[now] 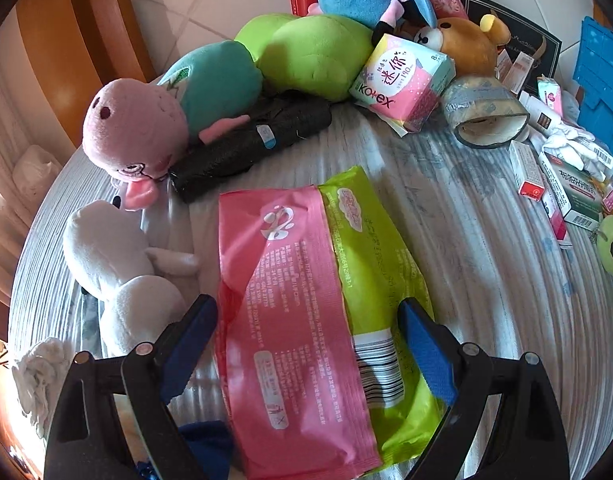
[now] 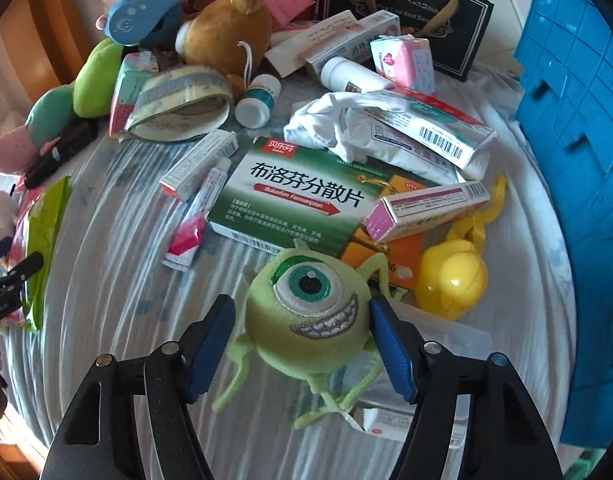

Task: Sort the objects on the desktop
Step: 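Lower the left tool onto the pink and green pad packs while the right tool reaches the green one-eyed plush, then grasp the pink and green pad packs with the left tool while the right tool holds the green plush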

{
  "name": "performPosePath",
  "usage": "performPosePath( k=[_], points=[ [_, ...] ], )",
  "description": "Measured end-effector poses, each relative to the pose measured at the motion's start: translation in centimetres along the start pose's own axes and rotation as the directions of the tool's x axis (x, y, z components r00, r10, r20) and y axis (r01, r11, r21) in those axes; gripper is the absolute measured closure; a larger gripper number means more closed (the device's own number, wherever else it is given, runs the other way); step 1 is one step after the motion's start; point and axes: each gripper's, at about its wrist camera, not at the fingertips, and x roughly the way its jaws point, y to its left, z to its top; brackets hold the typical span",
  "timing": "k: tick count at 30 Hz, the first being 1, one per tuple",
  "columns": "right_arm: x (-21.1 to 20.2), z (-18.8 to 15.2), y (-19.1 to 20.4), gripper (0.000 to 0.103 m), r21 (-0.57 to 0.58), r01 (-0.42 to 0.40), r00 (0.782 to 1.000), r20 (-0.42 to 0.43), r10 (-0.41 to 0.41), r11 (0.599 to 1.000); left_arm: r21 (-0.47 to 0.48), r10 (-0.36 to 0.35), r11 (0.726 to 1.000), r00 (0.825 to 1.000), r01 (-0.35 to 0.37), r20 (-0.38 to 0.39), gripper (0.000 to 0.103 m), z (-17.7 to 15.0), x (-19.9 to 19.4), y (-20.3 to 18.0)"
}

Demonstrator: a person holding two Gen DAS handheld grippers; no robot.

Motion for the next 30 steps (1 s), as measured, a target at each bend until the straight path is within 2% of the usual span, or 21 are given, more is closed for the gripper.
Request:
performPosePath(
  k=[2, 4, 8, 11, 13, 18, 20, 22, 26, 28, 30],
  points=[
    [0.3, 0.1, -0.2, 0.036, 0.000, 0.018, 1.000, -0.017, -0.018, 1.000, 0.019, 0.018, 1.000, 1.000, -0.018, -0.010, 0.003, 0.2, 0.6, -0.4],
    [1.0, 0.1, -0.3, 0.036, 0.004, 0.039, 0.998, -0.042, -0.039, 0.999, 0.001, 0.009, 1.000, 1.000, -0.009, -0.010, 0.002, 0.4, 0.9, -0.3],
    [1.1, 0.1, -0.7, 0.039, 0.026, 0.028, 0.999, -0.037, -0.027, 0.999, -0.021, -0.037, 0.999, 0.999, 0.036, -0.012, 0.003, 0.7, 1.4, 0.0],
    [1.8, 0.1, -0.5, 0.042, 0.004, 0.051, 0.997, -0.051, -0.051, 0.999, 0.014, -0.073, 0.997, 0.997, 0.073, -0.007, 0.013, 0.7, 1.4, -0.4],
    [1.9, 0.0, -1.1, 0.043, 0.031, 0.030, 0.999, -0.045, -0.029, 0.999, 0.025, -0.107, 0.994, 0.994, 0.107, -0.002, 0.024, 0.5, 0.9, -0.6],
    [0.0, -0.7, -1.8, 0.046, 0.080, -0.040, 0.999, -0.009, 0.041, 0.996, 0.046, -0.183, 0.982, 0.983, 0.182, 0.011, 0.034, -0.8, -1.0, -0.5],
    [-1.5, -0.8, -1.5, 0.046, 0.083, -0.053, 0.998, 0.025, 0.051, 0.995, 0.068, -0.196, 0.979, 0.980, 0.194, 0.028, 0.044, -0.9, -1.9, -0.5],
    [-3.2, -0.9, -1.2, 0.046, 0.082, -0.063, 0.997, 0.057, 0.058, 0.995, 0.086, -0.204, 0.976, 0.978, 0.199, 0.049, 0.062, 0.0, -2.8, -0.5],
    [-6.6, -0.4, -0.6, 0.046, 0.089, -0.092, 0.988, 0.133, 0.079, 0.992, 0.133, -0.218, 0.969, 0.973, 0.207, 0.071, 0.062, 0.4, -4.1, -0.3],
    [-7.5, 0.0, -0.7, 0.045, 0.104, -0.104, 0.985, 0.150, 0.088, 0.989, 0.127, -0.243, 0.963, 0.969, 0.237, 0.034, 0.062, 0.5, -3.3, -0.6],
    [-8.1, 0.3, -0.7, 0.045, 0.116, -0.115, 0.983, 0.159, 0.096, 0.987, 0.104, -0.221, 0.970, 0.975, 0.219, 0.006, 0.062, -0.1, -2.5, -0.5]
  ],
)
